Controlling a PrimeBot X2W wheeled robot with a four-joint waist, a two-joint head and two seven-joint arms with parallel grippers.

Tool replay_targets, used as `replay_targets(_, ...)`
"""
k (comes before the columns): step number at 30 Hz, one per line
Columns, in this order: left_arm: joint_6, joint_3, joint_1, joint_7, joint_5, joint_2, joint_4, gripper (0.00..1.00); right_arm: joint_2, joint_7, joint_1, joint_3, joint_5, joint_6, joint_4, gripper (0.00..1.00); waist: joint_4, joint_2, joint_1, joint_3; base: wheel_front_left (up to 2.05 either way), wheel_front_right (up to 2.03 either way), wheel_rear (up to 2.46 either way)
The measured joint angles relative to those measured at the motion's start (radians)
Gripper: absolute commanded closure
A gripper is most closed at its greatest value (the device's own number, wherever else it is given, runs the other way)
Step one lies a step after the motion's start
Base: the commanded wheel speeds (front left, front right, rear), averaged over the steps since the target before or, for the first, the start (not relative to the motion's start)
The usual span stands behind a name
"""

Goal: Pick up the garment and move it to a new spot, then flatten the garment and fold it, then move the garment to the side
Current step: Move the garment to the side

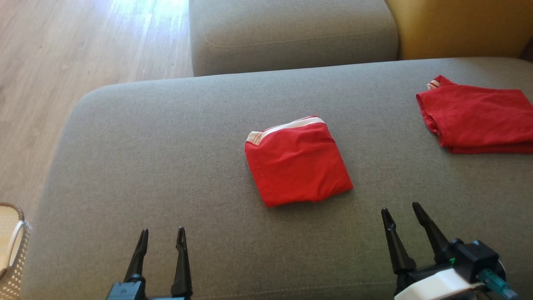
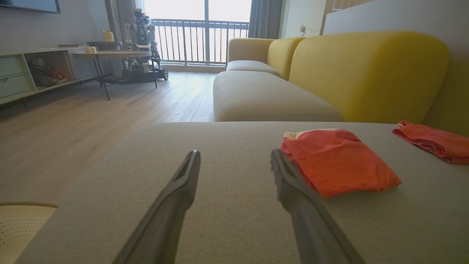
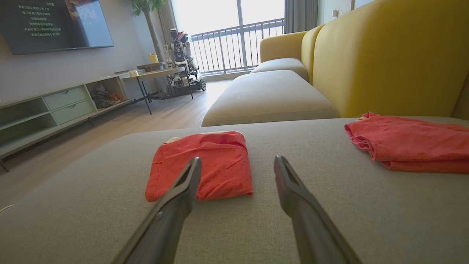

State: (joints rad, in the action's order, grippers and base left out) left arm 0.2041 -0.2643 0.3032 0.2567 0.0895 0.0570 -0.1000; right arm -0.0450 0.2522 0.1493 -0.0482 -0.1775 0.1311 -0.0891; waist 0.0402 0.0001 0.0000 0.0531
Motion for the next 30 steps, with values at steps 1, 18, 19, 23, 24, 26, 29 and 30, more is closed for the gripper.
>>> replay_targets(1,-0.002,0.002,0.000,0.000,0.000,0.000,0.001,0.00,0.000,0.000,0.000,0.000,0.000,0.000,0.001,0.00,0.002,0.0000,0.0000,0.000,0.00,0.00,0.00)
replay_targets(18,-0.012,-0.013,0.000,0.000,-0.004,0.000,0.008,0.00,0.001,0.000,0.000,-0.021,-0.071,0.000,-0.033,0.00,0.023,0.0000,0.0000,-0.011,0.00,0.00,0.00)
replay_targets(19,-0.013,-0.017,0.000,0.000,-0.007,0.000,0.008,0.00,0.001,0.000,-0.003,-0.022,-0.074,0.000,-0.047,0.00,0.025,0.0000,0.0000,-0.014,0.00,0.00,0.00)
replay_targets(23,-0.015,-0.029,-0.001,0.000,-0.009,0.000,0.005,0.00,0.002,0.000,-0.076,-0.023,-0.157,0.000,-0.148,0.00,0.031,0.0000,0.0000,-0.036,0.00,0.00,0.00)
replay_targets(24,-0.015,-0.037,-0.002,0.000,-0.009,0.001,0.005,0.00,0.002,0.000,-0.113,-0.024,-0.166,0.000,-0.173,0.00,0.034,0.0000,0.0000,-0.044,0.00,0.00,0.00)
replay_targets(26,-0.020,-0.055,-0.003,0.000,-0.015,0.001,0.005,0.00,0.001,0.000,-0.211,-0.032,-0.192,0.000,-0.245,0.00,0.039,0.0000,0.0000,-0.063,0.00,0.00,0.00)
replay_targets(29,-0.029,-0.092,-0.028,0.000,-0.018,0.001,0.006,0.00,0.001,0.000,-0.380,-0.043,-0.231,0.000,-0.388,0.00,0.050,0.0000,0.0000,-0.101,0.00,0.00,0.00)
replay_targets(30,-0.029,-0.104,-0.045,0.000,-0.018,0.001,0.007,0.00,-0.002,0.000,-0.437,-0.044,-0.235,0.000,-0.444,0.00,0.054,0.0000,0.0000,-0.115,0.00,0.00,0.00)
